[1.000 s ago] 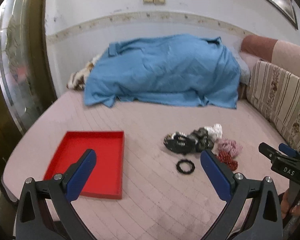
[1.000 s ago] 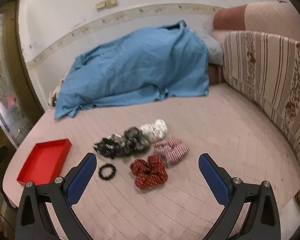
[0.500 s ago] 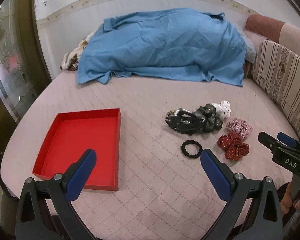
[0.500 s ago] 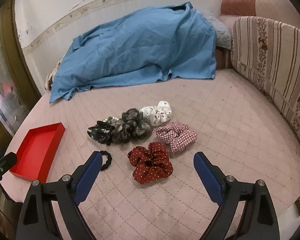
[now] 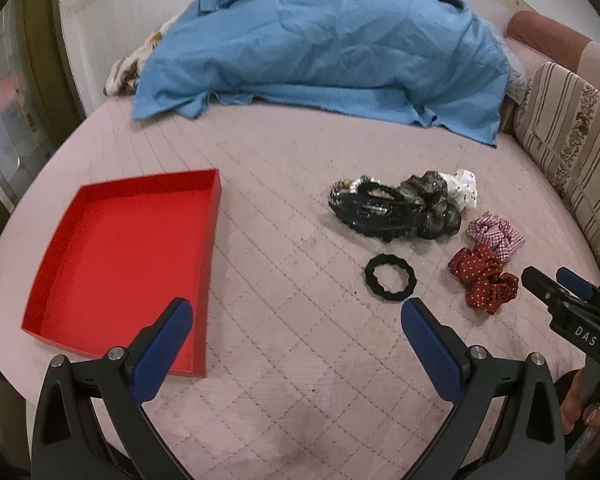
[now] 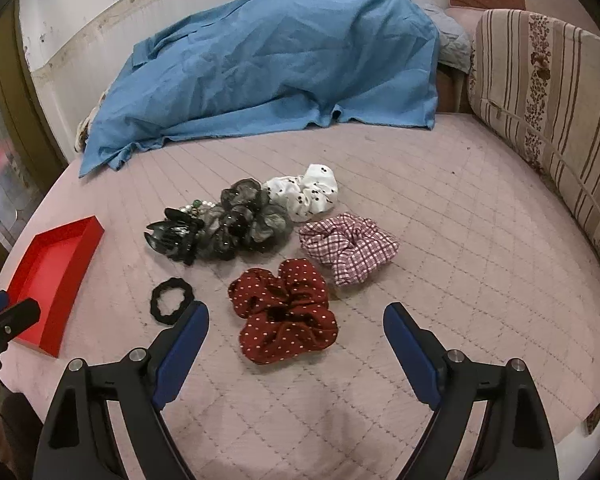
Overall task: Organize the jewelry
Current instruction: 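Grasp black hair tie with left tool while right tool grasps polka-dot scrunchie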
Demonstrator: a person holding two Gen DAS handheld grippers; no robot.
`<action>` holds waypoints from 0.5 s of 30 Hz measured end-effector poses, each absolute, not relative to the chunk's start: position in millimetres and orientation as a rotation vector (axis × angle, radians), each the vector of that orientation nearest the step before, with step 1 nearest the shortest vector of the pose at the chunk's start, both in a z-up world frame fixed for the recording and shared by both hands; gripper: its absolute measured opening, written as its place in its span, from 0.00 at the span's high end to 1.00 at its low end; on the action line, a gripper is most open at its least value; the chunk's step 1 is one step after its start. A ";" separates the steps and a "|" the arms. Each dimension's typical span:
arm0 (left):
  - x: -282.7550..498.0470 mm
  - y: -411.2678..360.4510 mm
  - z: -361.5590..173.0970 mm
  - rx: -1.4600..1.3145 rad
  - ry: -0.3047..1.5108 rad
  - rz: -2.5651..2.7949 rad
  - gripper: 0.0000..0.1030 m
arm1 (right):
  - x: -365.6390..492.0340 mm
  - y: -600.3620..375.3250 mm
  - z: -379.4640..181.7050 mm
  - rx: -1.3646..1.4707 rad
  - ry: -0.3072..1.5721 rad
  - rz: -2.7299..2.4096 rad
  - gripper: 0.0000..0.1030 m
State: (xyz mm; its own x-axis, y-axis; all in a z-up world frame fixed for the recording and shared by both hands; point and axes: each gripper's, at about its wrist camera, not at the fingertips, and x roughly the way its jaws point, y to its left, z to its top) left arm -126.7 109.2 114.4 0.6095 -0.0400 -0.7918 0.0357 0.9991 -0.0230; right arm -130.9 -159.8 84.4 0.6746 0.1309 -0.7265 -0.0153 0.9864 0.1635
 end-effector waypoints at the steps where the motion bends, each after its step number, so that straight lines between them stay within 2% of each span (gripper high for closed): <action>1: -125.3 109.2 111.8 -0.007 0.922 -0.046 0.00 | -129.3 -160.5 83.1 0.151 0.831 0.082 0.11; 6: -117.9 109.7 103.3 -0.018 0.941 -0.070 0.01 | -121.7 -163.2 71.0 0.165 0.854 0.086 0.14; 15: -84.1 87.1 82.8 -0.031 1.005 -0.191 0.23 | -109.3 -165.6 55.8 0.175 0.884 0.108 0.20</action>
